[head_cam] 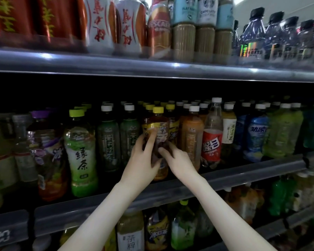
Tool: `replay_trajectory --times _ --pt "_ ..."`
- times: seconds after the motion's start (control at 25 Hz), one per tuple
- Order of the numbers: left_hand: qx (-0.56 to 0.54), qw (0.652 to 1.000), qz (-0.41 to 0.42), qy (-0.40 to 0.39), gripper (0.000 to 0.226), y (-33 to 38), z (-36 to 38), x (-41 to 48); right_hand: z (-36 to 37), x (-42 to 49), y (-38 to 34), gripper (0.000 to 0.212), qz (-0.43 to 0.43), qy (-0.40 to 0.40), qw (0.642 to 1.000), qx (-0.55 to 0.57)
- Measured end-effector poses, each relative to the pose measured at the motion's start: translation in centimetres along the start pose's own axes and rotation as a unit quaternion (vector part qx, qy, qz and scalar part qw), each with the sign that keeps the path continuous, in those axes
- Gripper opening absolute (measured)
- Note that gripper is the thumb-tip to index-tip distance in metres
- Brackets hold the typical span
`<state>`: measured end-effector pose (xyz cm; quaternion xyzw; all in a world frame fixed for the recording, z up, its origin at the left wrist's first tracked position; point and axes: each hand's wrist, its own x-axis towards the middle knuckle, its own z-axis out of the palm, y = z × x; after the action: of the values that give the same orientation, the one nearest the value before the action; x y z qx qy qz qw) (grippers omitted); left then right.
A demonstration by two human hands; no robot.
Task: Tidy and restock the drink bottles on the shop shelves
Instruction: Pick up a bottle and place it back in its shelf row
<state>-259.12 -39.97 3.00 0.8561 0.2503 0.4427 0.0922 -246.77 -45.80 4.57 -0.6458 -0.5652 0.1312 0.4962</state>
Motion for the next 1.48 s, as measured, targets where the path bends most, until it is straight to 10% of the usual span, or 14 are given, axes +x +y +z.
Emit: replay_trajectory --times 0.24,0.52,1.08,1.48 --pt "0.151 0.974 0.072 0.152 0.077 2.3 2.1 1.0 -6.0 -0.7 3.3 0.040 -0.077 0.344 0.932 -0.089" --pt "0.245 0.960 0.033 0.128 0.079 4.3 7.8 1.6 -9.9 2.9 7.7 0.099 0.018 0.263 0.942 -0.206" --pt "0.164 0.975 0.064 0.137 0.067 13.9 13.5 1.5 -16.4 -2.5 10.0 0.083 -0.201 0.270 0.941 0.045" --pt "-0.057 0.990 0.125 0.018 0.064 27.5 27.1 2.7 -34.7 -10.9 16.9 0.077 -0.084 0.339 0.933 0.088"
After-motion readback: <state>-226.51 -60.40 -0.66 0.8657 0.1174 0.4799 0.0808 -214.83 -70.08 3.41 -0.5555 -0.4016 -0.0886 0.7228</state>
